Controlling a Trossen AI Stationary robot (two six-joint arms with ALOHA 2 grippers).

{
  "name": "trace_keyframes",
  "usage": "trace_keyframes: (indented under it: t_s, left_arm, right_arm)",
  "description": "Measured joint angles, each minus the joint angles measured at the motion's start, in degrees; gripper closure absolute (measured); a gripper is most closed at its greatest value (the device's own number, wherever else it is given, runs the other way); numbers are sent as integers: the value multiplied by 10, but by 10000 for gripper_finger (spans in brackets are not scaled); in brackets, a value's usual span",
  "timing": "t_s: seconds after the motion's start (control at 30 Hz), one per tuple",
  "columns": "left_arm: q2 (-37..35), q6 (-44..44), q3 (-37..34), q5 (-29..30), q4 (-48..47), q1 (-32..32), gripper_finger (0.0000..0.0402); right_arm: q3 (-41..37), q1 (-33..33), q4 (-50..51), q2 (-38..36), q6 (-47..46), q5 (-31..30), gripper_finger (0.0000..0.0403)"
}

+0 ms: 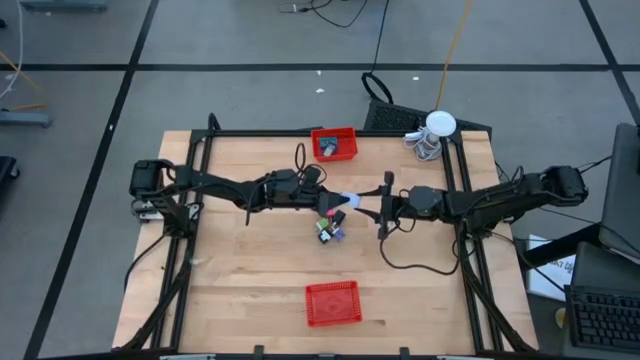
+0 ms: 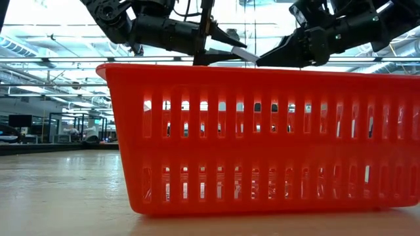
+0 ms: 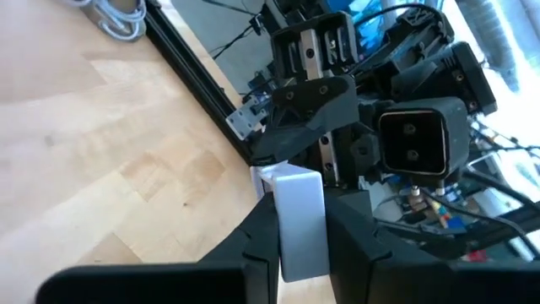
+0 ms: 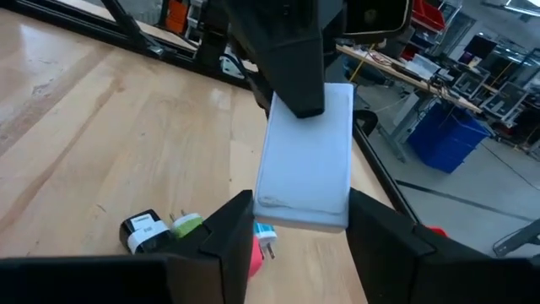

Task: Pick & Place Office items
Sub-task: Put the white timer into the top orange bin

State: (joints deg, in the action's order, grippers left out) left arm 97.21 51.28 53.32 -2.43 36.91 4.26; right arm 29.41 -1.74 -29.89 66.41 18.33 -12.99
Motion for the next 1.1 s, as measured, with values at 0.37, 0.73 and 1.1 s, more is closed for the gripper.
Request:
trace_keyframes:
  t_s: [0.37,0.73,1.1]
  left_arm:
    - [-74,-182,1,10,11,40,339]
    - [-108,-302,0,86,-67,95,339]
    - [-46,-267,0,126,-131,174,341]
  right_arm:
    - [-2,0,21,-12,-104,32,195]
    - [-57,34,32,-120,-152,164,213]
    - [-166,110,-69,-217,-187,163,248]
